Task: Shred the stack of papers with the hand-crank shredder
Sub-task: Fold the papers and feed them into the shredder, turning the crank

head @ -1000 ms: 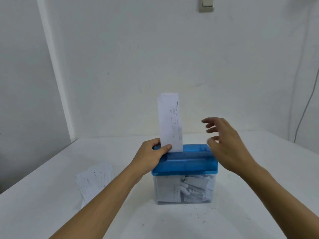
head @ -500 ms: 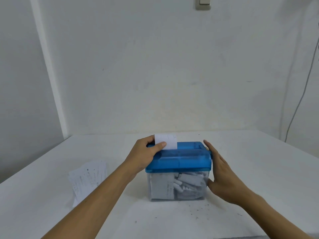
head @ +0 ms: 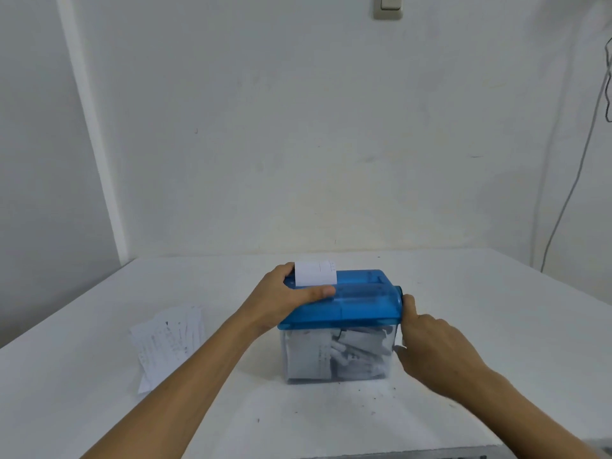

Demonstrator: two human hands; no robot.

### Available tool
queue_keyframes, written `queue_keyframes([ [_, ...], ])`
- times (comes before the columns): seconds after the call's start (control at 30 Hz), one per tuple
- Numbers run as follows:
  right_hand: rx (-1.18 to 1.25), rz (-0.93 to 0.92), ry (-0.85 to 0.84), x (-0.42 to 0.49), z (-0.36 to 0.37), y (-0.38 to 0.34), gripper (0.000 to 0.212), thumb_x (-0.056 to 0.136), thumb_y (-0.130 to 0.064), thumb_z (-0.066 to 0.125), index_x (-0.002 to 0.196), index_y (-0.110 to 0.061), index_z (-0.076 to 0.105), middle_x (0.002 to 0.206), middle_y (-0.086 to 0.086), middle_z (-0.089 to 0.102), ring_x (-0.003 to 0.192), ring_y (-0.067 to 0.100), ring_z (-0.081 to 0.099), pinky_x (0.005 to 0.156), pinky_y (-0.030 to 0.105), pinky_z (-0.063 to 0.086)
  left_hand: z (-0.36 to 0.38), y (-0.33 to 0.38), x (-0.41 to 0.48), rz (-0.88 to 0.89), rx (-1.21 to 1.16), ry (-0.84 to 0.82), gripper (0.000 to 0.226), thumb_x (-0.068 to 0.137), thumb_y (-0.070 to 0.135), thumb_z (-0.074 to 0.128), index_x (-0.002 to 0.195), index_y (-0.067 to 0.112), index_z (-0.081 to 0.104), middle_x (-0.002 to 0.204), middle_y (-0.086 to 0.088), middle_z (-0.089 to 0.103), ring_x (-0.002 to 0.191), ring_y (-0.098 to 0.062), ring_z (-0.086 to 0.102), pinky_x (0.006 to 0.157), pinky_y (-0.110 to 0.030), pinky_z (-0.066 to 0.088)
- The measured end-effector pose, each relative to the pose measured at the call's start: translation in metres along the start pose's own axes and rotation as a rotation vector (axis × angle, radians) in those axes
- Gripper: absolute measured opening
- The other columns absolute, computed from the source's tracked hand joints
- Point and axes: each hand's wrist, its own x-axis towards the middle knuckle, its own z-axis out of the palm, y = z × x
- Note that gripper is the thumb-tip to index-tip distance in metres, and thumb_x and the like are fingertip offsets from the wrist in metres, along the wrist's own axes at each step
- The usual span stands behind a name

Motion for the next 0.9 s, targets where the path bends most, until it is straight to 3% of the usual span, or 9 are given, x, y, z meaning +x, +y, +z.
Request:
queue_keyframes([
  [0.13, -0.018, -0.020, -0.344, 0.014, -0.059, 0.000, 0.016, 0.090, -0.018, 0.055, 0.097, -0.020, 0.041, 0.084, -0.006, 0.051, 0.068, 0.009, 0.052, 0.057, 0.021, 0.042, -0.006, 0.006, 0.002, -0.009, 0.064, -0.112, 0.080, 0.057, 0.057, 0.080, 0.129, 0.030, 0.057, 0.114, 0.018, 0.063, 0.102, -0.001, 0.060, 0.077, -0.014, 0.049],
  [0.2, 0.026, -0.002, -0.513, 0.028, -0.086, -0.001, 0.018, 0.089, -0.016, 0.062, 0.105, -0.013, 0.053, 0.081, 0.000, 0.061, 0.062, 0.012, 0.058, 0.056, 0.021, 0.050, -0.009, 0.007, 0.004, -0.008, 0.095, -0.136, 0.081, 0.057, 0.060, 0.080, 0.129, 0.032, 0.058, 0.116, 0.018, 0.064, 0.105, -0.001, 0.059, 0.081, -0.015, 0.048],
  [0.27, 0.113, 0.031, -0.560, 0.038, -0.110, -0.002, 0.045, 0.090, -0.011, 0.066, 0.131, -0.006, 0.048, 0.077, 0.005, 0.068, 0.056, 0.014, 0.065, 0.060, 0.024, 0.057, -0.010, 0.009, 0.004, -0.019, 0.115, -0.152, 0.081, 0.056, 0.063, 0.080, 0.128, 0.034, 0.059, 0.116, 0.018, 0.065, 0.106, -0.003, 0.060, 0.084, -0.018, 0.048],
  [0.37, 0.109, -0.048, -0.366, 0.056, -0.136, 0.003, 0.064, 0.083, -0.024, 0.080, 0.135, -0.020, 0.042, 0.087, 0.000, 0.073, 0.073, 0.012, 0.071, 0.073, 0.030, 0.058, -0.011, 0.012, 0.005, -0.055, 0.144, -0.172, 0.067, 0.062, 0.060, 0.081, 0.121, 0.037, 0.059, 0.111, 0.020, 0.063, 0.103, -0.002, 0.058, 0.082, -0.019, 0.047],
  [0.43, 0.042, -0.108, -0.182, 0.072, -0.140, 0.009, 0.056, 0.073, -0.041, 0.086, 0.114, -0.026, 0.051, 0.094, -0.007, 0.069, 0.084, 0.008, 0.064, 0.076, 0.029, 0.051, -0.011, 0.012, 0.005, -0.082, 0.141, -0.166, 0.051, 0.072, 0.052, 0.082, 0.113, 0.040, 0.055, 0.105, 0.023, 0.059, 0.097, 0.002, 0.055, 0.075, -0.016, 0.044],
  [0.5, 0.178, -0.143, -0.064, 0.088, -0.131, 0.021, 0.046, 0.069, -0.043, 0.088, 0.094, -0.022, 0.055, 0.091, -0.006, 0.065, 0.082, 0.011, 0.061, 0.071, 0.028, 0.049, -0.011, 0.010, 0.008, -0.081, 0.156, -0.160, 0.045, 0.076, 0.048, 0.081, 0.109, 0.039, 0.053, 0.102, 0.023, 0.057, 0.094, 0.003, 0.054, 0.073, -0.014, 0.044],
  [0.7, 1.318, -0.126, -0.133, 0.107, -0.061, 0.043, 0.027, 0.075, -0.024, 0.079, 0.075, -0.013, 0.055, 0.076, 0.002, 0.061, 0.077, 0.013, 0.061, 0.075, 0.027, 0.054, -0.012, 0.011, 0.009, -0.087, 0.163, -0.168, 0.085, 0.056, 0.065, 0.079, 0.131, 0.033, 0.053, 0.112, 0.020, 0.057, 0.102, 0.001, 0.054, 0.083, -0.018, 0.046],
  [0.8, 1.448, -0.023, -0.102, 0.108, -0.022, 0.034, 0.024, 0.083, -0.027, 0.073, 0.082, -0.011, 0.055, 0.076, 0.002, 0.061, 0.069, 0.012, 0.057, 0.061, 0.022, 0.052, -0.011, 0.010, 0.009, -0.087, 0.148, -0.174, 0.084, 0.055, 0.065, 0.076, 0.128, 0.034, 0.051, 0.113, 0.018, 0.056, 0.102, -0.002, 0.053, 0.085, -0.018, 0.044],
  [0.9, 1.349, 0.129, -0.092, 0.098, 0.021, 0.032, 0.020, 0.099, -0.017, 0.058, 0.093, 0.002, 0.058, 0.084, 0.012, 0.067, 0.069, 0.017, 0.065, 0.062, 0.027, 0.058, -0.009, 0.011, 0.007, -0.069, 0.123, -0.170, 0.080, 0.058, 0.061, 0.078, 0.128, 0.031, 0.051, 0.110, 0.022, 0.056, 0.101, 0.001, 0.054, 0.078, -0.014, 0.045],
])
